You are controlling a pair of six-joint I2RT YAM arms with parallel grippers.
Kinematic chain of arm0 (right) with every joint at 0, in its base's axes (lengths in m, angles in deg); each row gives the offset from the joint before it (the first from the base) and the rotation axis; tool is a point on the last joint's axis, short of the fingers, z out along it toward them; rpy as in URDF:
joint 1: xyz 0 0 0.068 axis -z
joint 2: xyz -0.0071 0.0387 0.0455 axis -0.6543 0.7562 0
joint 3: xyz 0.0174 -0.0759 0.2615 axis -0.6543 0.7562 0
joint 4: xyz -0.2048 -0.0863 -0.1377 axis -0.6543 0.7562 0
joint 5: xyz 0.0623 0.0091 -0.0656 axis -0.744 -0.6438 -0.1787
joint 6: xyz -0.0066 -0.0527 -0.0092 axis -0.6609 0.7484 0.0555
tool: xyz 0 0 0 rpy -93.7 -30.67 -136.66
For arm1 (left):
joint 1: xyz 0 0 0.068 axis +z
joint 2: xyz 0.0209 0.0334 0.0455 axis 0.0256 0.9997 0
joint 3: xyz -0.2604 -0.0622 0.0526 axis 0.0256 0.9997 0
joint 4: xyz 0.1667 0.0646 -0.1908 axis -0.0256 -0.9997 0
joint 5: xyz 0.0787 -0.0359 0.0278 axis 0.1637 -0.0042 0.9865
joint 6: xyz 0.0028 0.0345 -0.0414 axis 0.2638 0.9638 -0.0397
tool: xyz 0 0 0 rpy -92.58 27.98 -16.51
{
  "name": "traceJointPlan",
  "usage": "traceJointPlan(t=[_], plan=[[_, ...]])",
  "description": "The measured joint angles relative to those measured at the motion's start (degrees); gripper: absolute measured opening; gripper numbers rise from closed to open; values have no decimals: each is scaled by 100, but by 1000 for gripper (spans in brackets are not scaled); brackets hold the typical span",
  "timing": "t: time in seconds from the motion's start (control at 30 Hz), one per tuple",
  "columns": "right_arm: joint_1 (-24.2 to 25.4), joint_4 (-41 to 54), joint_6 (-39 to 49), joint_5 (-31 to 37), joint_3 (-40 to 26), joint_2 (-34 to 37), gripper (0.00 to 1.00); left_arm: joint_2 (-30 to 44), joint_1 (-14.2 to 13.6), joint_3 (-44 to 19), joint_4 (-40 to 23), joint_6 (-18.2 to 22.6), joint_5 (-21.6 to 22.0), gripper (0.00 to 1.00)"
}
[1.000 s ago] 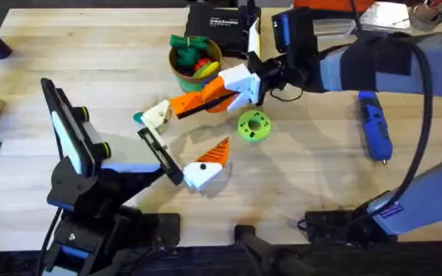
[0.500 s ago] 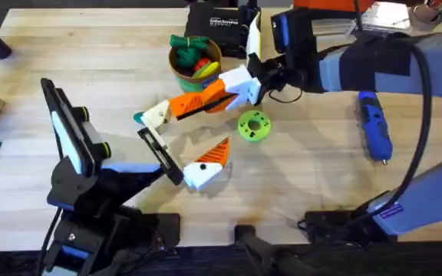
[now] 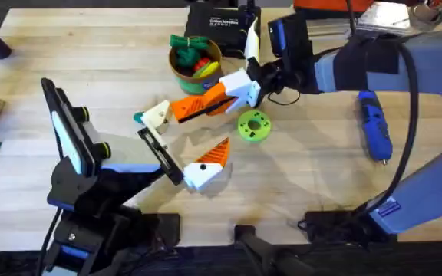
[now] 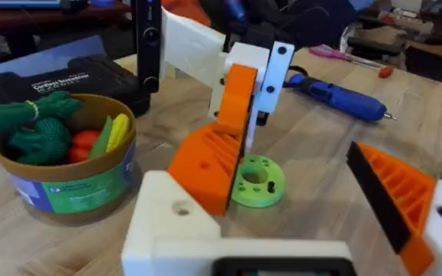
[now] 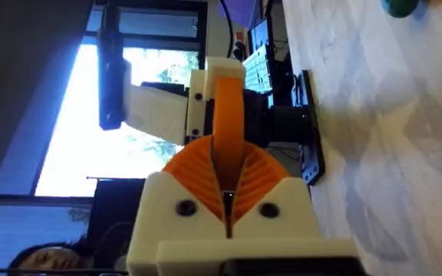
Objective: Pick up the gripper from the table and insert it into the empty holder that is missing its gripper. Then pick up a screw, insert it into the mounting hole, and use the screwdriver to tighten it. Finally, clean up the table by picking up the vegetable and placing it into the bucket.
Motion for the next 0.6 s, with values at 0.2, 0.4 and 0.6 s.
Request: traceJointPlan(t=[0.2, 0.4, 0.6], plan=[[-4, -3, 1, -35, 0, 0, 13, 0, 0, 0, 0, -2, 2, 985], [-99, -32, 2, 5, 0, 0, 13, 0, 2, 0, -2, -4, 80, 985], [-140, -45, 1, 91, -2, 0, 13, 0, 2, 0, -2, -26, 175, 985]])
